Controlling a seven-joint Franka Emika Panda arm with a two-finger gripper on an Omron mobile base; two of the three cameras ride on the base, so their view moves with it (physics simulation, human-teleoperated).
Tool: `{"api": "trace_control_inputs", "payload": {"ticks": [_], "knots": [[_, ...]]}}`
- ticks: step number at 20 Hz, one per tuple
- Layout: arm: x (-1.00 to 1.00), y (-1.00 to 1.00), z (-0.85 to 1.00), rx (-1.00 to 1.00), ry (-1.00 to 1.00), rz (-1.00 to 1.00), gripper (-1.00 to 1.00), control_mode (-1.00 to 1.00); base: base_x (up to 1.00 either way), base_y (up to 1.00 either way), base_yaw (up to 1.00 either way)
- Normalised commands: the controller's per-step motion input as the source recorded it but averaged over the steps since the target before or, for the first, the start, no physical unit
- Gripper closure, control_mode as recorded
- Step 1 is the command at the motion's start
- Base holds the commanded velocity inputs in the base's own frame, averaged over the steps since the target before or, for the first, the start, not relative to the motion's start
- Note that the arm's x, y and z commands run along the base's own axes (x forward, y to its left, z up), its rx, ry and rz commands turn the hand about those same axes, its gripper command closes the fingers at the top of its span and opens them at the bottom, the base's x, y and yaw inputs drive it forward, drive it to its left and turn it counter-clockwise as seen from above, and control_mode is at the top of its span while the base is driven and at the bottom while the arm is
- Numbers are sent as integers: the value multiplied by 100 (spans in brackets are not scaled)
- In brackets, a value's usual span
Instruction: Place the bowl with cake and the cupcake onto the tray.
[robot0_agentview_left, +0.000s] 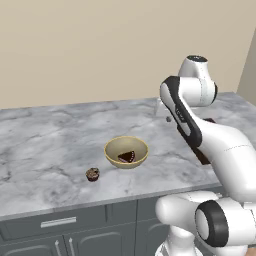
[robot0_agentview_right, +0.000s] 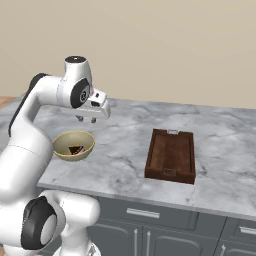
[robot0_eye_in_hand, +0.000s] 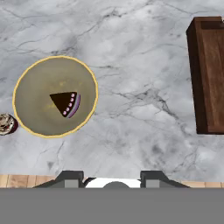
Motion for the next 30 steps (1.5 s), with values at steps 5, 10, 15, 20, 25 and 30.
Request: {"api": "trace_control_inputs", "payload": {"ticks": [5,10,15,20,25,30], "knots": [[-1,15,-1,0,0,0,-100,-100,0,0,0],[-8,43,-8,2,0,-1,-100,-100,0,0,0],[-20,51,-24,8,0,-4,-100,-100,0,0,0],[-21,53,-24,9,0,-3,-100,-100,0,0,0],[-18,53,-25,10,0,-1,-100,-100,0,0,0],[-10,55,-28,5,1,0,-100,-100,0,0,0]]}}
